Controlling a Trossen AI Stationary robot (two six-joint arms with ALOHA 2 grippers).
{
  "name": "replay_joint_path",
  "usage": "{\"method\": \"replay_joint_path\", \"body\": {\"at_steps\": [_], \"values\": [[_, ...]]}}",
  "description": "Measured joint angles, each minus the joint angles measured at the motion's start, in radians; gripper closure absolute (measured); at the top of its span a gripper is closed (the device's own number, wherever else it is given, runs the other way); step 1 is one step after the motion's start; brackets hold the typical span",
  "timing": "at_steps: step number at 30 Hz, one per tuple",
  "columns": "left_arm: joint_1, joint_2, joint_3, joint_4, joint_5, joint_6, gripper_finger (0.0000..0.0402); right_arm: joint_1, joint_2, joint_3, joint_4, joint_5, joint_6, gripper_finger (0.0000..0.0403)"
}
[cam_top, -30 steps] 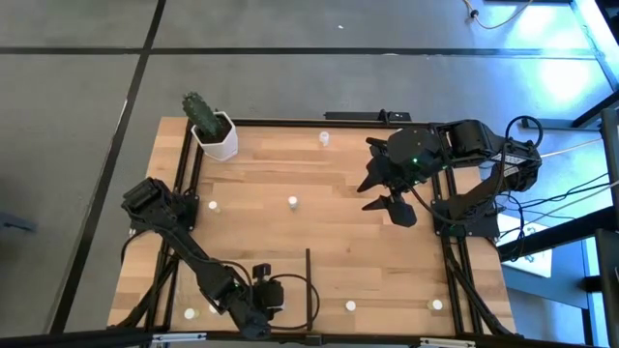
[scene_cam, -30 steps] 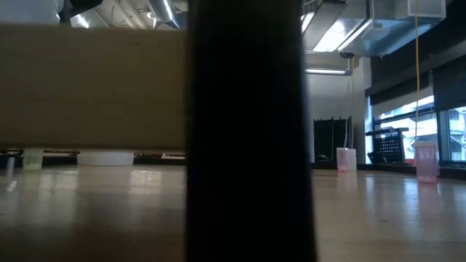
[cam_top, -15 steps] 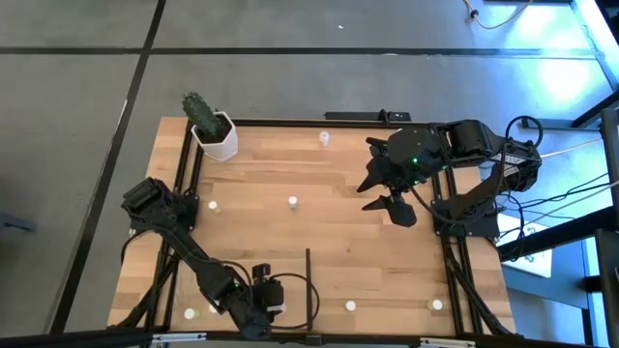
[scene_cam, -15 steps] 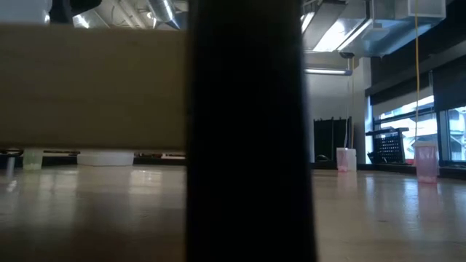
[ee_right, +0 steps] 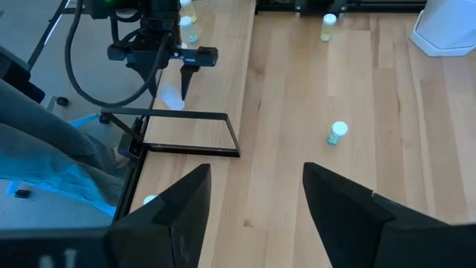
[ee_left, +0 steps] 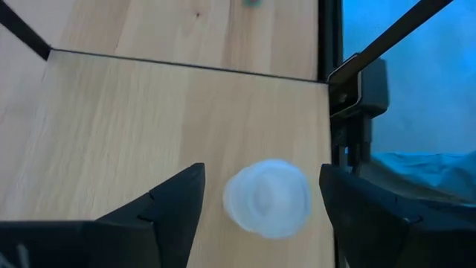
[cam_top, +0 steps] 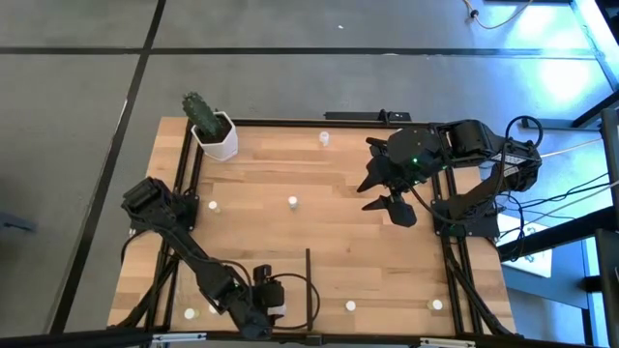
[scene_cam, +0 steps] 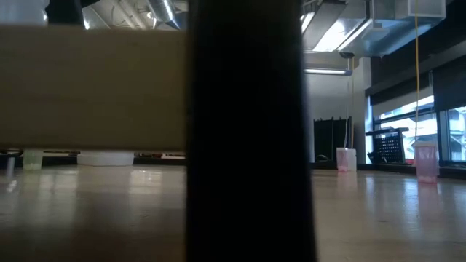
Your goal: Pick and place medicine bottles onto shelf by color
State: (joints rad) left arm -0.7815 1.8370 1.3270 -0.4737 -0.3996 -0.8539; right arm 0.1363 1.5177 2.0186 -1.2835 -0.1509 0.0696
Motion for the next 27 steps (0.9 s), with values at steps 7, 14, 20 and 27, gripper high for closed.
{"method": "replay_joint_path", "body": {"at_steps": [7,14,20,27], "values": [[-0.001,-0.027,0.0,-0.009,0.001,0.016,0.0142,0.0,0.0,0.0,0.0,0.0,0.0,0.0187],[0.001,-0.098,0.0,-0.079,-0.027,0.053,0.0144,0.0,0.0,0.0,0.0,0.0,0.0,0.0187],[0.006,-0.198,0.0,-0.205,-0.098,0.051,0.0145,0.0,0.0,0.0,0.0,0.0,0.0,0.0187],[0.051,-0.314,0.0,-0.35,-0.159,0.016,0.0145,0.0,0.0,0.0,0.001,0.0,0.0,0.0187]]}}
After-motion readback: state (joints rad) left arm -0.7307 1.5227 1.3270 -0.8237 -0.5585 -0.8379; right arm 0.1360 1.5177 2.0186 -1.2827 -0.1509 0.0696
